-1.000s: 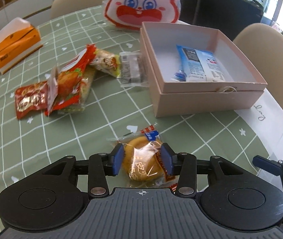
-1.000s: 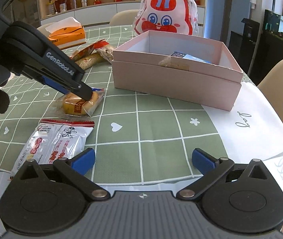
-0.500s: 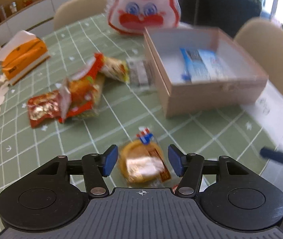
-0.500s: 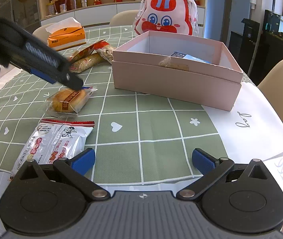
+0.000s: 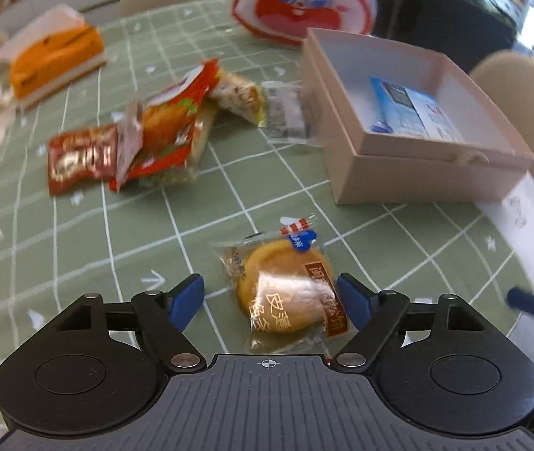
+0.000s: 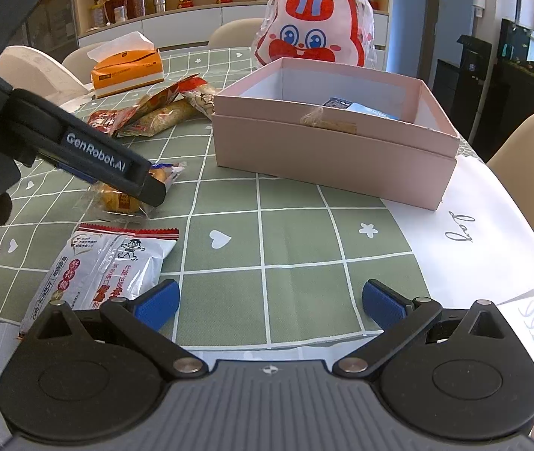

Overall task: Organize snacks
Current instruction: 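Lift the round bread bun with left tool and carry it to the pink box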

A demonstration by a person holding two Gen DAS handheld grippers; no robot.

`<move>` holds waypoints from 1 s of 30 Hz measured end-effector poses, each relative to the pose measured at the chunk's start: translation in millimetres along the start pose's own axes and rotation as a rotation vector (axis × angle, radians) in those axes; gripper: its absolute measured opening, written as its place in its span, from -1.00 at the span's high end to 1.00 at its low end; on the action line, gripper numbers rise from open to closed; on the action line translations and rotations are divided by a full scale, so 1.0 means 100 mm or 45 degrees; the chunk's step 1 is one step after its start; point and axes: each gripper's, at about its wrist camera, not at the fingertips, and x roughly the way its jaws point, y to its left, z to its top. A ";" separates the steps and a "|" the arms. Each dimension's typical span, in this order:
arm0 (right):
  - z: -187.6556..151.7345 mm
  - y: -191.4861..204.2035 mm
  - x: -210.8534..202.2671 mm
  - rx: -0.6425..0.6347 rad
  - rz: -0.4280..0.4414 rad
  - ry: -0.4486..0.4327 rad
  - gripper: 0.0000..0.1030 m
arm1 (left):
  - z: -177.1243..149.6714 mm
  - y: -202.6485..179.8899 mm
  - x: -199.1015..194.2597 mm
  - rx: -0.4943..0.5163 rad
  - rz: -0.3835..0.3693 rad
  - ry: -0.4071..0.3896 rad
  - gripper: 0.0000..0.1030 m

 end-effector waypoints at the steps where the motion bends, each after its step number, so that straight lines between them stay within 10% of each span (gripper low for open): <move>1: 0.01 -0.01 0.00 -0.004 0.008 0.003 -1.00 | 0.01 0.01 0.02 -0.014 -0.010 -0.003 -0.60; 19: 0.24 0.35 -0.27 0.151 0.215 0.085 -0.80 | -0.32 0.47 -0.57 -0.032 -0.207 -0.038 -0.25; 26: 0.23 0.84 -0.03 0.055 0.124 0.170 -0.80 | -0.54 0.78 -0.77 -0.037 -0.241 -0.011 -0.25; 30: 0.23 0.91 -0.06 0.051 0.075 0.189 -0.48 | -0.66 0.88 -0.89 -0.011 -0.268 0.003 -0.24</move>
